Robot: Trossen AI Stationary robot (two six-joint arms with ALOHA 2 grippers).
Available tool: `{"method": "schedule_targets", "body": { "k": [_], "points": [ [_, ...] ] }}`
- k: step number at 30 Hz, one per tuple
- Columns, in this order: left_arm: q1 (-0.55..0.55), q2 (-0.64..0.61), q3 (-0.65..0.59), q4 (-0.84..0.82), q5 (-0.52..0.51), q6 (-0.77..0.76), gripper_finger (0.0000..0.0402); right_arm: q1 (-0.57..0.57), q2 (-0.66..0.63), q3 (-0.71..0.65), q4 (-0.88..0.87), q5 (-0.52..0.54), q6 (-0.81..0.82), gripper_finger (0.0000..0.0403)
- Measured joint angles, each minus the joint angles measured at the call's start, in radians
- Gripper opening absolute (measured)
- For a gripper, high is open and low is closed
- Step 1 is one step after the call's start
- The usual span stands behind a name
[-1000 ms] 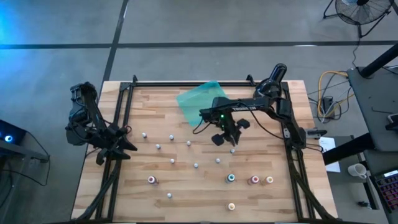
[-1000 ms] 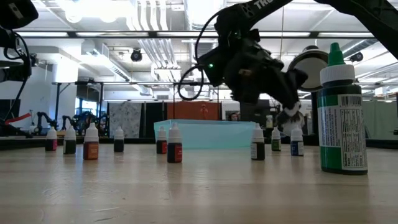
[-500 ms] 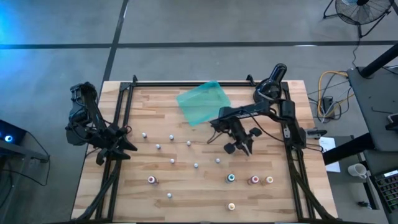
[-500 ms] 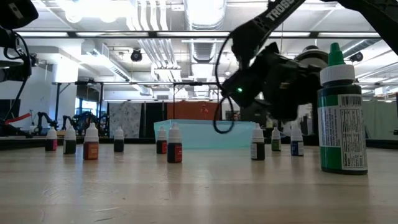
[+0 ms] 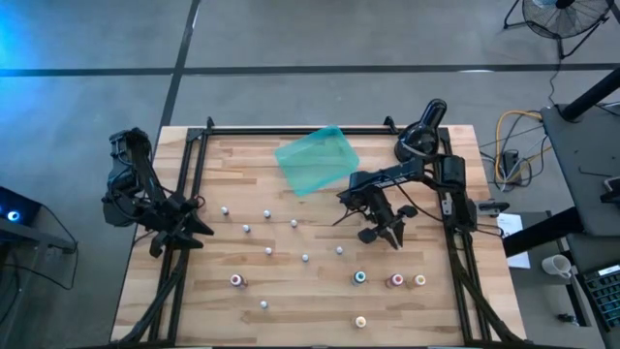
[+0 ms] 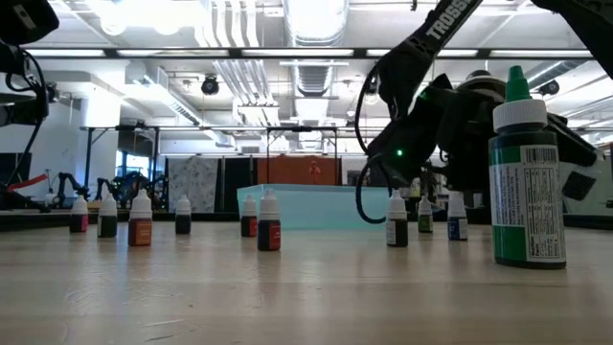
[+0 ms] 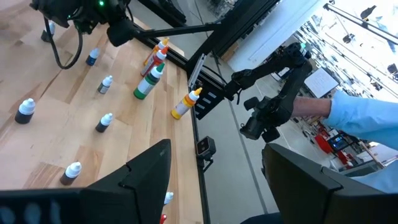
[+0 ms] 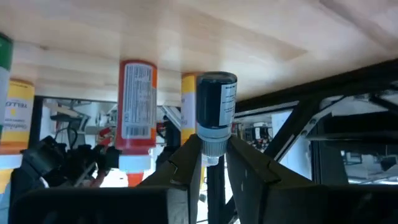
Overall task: Pick & Place food coloring
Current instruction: Adjust the red small food coloring bottle
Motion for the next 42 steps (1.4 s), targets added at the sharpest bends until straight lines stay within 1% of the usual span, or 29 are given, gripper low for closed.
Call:
{"method": "schedule_targets", "body": {
  "k": [8, 17, 42],
  "points": [
    [0.0, 0.0, 0.0, 0.0, 0.0, 0.0, 0.0225, 0.0, 0.0, -0.03, 0.103, 0.0, 0.01, 0.0056],
    [0.0, 0.0, 0.0, 0.0, 0.0, 0.0, 0.0225, 0.0, 0.001, -0.068, 0.114, -0.001, 0.01, 0.006],
    [0.0, 0.0, 0.0, 0.0, 0.0, -0.013, 0.0225, 0.0, 0.001, -0.068, 0.181, 0.0, 0.032, 0.0061]
  ]
}}
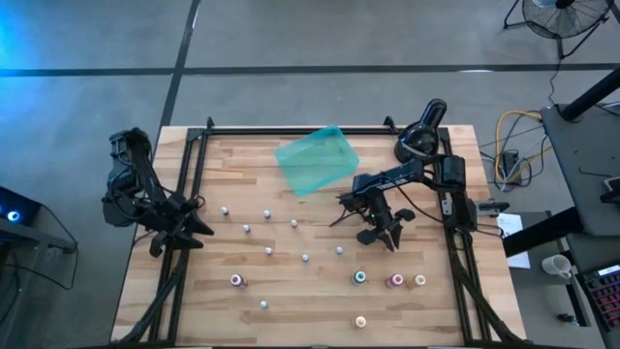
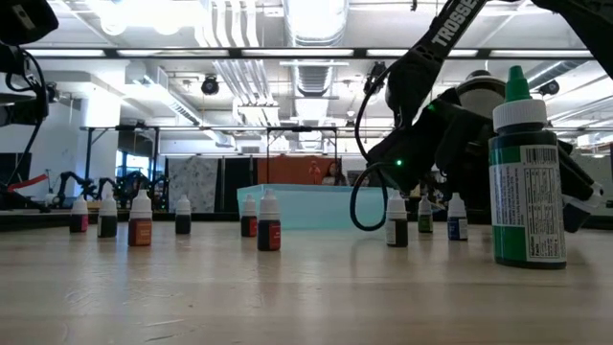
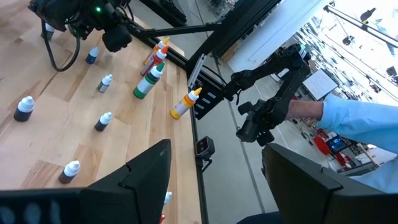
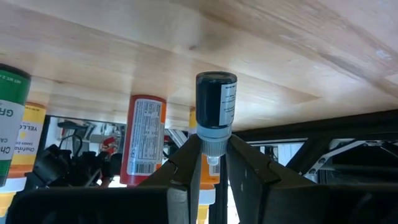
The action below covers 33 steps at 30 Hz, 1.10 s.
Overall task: Pick & Place food coloring
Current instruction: Adjust the red small food coloring bottle
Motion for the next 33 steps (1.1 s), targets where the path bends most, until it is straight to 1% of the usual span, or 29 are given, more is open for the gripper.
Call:
{"method": "schedule_targets", "body": {
  "k": [27, 33],
  "points": [
    [0.0, 0.0, 0.0, 0.0, 0.0, -0.002, 0.0225, 0.002, 0.0, -0.026, 0.023, -0.006, 0.068, 0.0061],
    [0.0, 0.0, 0.0, 0.0, 0.0, -0.002, 0.0225, 0.002, 0.0, -0.029, 0.053, -0.005, 0.074, 0.0061]
  ]
}}
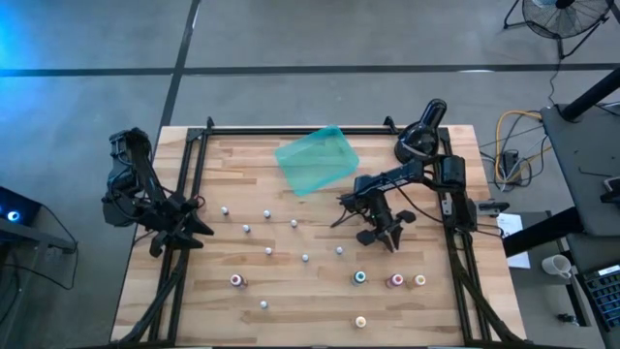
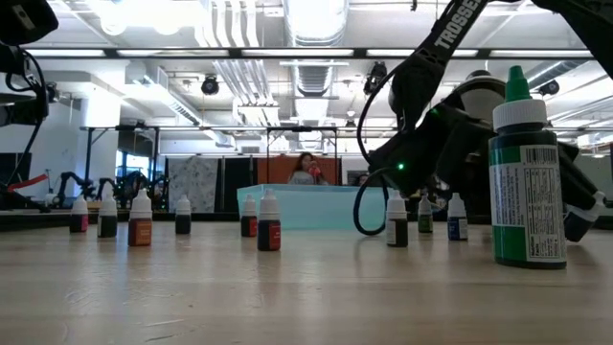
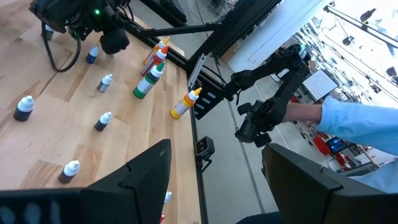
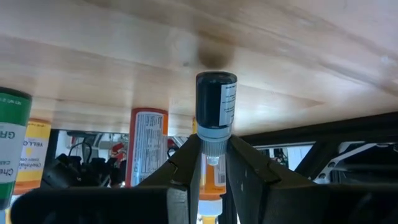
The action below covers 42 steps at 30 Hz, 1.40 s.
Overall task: Pick & Place food coloring
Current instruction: Adjust the red small food coloring bottle
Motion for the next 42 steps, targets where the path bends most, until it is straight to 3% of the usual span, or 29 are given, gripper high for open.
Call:
{"method": "schedule_targets", "body": {
  "k": [8, 21, 33, 42],
  "points": [
    [0.0, 0.0, 0.0, 0.0, 0.0, 0.0, 0.0225, 0.0, 0.0, -0.002, 0.008, 0.003, 0.013, 0.0067],
    [0.0, 0.0, 0.0, 0.0, 0.0, 0.0, 0.0225, 0.0, 0.0, -0.002, 0.006, 0.006, 0.032, 0.0129],
    [0.0, 0.0, 0.0, 0.0, 0.0, 0.001, 0.0225, 0.108, -0.005, -0.003, 0.027, 0.068, -0.045, 0.0132],
    [0.0, 0.0, 0.0, 0.0, 0.0, 0.0, 0.0225, 0.139, -0.006, -0.009, 0.121, 0.099, 0.01, 0.0132]
  ]
}}
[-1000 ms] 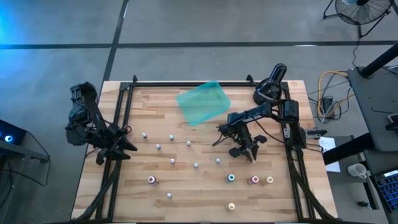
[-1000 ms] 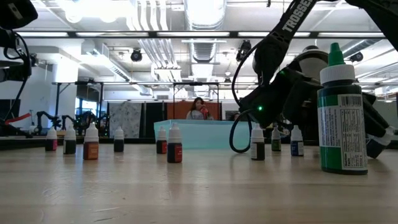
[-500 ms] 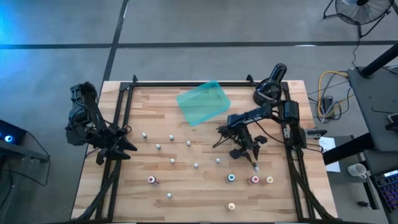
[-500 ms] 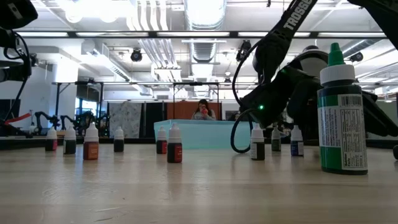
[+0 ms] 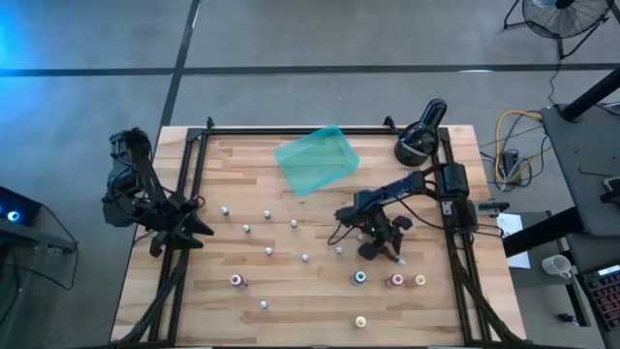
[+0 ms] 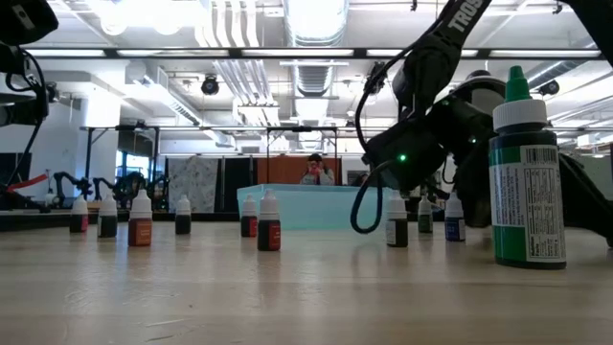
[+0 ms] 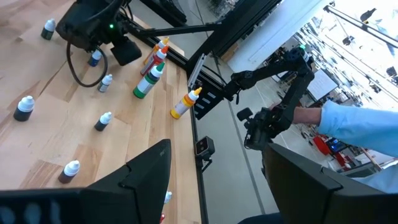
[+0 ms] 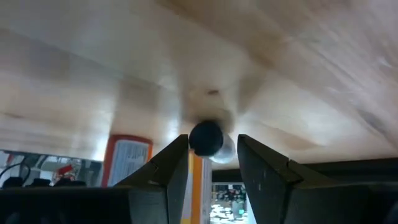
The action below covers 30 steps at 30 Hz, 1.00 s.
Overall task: Pick & Place food coloring
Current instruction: Adjust the red small food coloring bottle
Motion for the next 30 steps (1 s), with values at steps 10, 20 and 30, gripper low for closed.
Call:
{"method": "schedule_targets", "body": {
  "k": [10, 20, 30],
  "points": [
    [0.0, 0.0, 0.0, 0.0, 0.0, -0.014, 0.0225, 0.013, 0.0, -0.023, -0.004, 0.017, -0.003, 0.0132],
    [0.0, 0.0, 0.0, 0.0, 0.0, -0.014, 0.0225, 0.012, -0.001, -0.023, -0.004, 0.024, -0.008, 0.0076],
    [0.0, 0.0, 0.0, 0.0, 0.0, -0.015, 0.0225, 0.012, -0.005, -0.004, -0.004, 0.019, -0.004, 0.0066]
  ]
}}
